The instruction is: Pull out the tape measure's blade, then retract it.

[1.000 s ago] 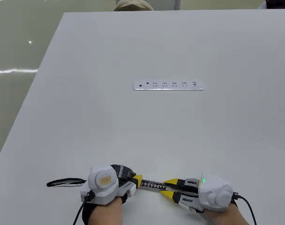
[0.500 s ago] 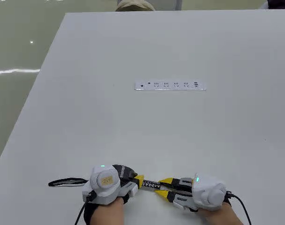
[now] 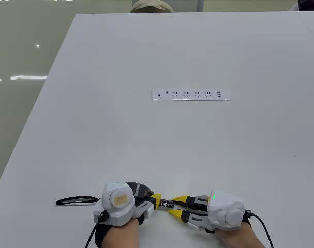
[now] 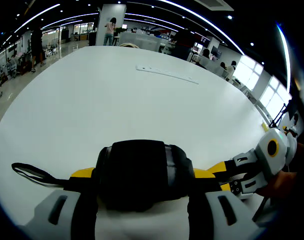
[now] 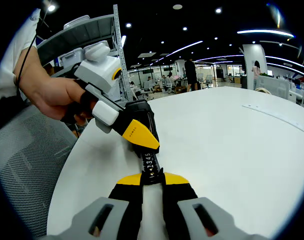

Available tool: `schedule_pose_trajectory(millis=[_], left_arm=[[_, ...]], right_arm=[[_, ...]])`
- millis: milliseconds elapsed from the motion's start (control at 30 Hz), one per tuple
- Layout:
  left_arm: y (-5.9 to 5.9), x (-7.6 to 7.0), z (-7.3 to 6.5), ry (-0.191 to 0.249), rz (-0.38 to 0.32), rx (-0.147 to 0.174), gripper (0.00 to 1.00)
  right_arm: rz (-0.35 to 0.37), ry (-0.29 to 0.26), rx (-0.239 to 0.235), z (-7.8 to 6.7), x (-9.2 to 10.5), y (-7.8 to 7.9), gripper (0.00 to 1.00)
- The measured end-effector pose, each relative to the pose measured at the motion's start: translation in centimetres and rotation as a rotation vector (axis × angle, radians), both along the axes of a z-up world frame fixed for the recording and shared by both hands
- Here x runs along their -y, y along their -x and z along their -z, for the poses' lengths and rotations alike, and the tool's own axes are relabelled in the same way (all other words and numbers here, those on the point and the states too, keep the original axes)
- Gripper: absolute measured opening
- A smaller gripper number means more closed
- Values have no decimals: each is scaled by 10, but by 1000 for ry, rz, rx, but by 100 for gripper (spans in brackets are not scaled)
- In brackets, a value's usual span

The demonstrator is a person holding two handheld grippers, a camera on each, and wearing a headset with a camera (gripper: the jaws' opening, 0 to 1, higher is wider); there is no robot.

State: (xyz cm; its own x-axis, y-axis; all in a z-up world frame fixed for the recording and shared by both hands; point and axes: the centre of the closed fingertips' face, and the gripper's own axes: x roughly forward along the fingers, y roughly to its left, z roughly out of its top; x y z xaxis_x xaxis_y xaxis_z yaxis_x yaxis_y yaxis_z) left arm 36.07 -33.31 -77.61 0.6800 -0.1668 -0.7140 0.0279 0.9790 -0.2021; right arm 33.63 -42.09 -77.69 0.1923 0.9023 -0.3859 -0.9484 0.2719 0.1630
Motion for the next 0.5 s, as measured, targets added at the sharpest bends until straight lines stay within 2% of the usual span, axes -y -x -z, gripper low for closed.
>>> schedule_pose_trajectory(millis=[500], left_arm=[[-1,0,1,4,0,-1,72]], right_arm=[[-11,3,6,1,-11,0,13]])
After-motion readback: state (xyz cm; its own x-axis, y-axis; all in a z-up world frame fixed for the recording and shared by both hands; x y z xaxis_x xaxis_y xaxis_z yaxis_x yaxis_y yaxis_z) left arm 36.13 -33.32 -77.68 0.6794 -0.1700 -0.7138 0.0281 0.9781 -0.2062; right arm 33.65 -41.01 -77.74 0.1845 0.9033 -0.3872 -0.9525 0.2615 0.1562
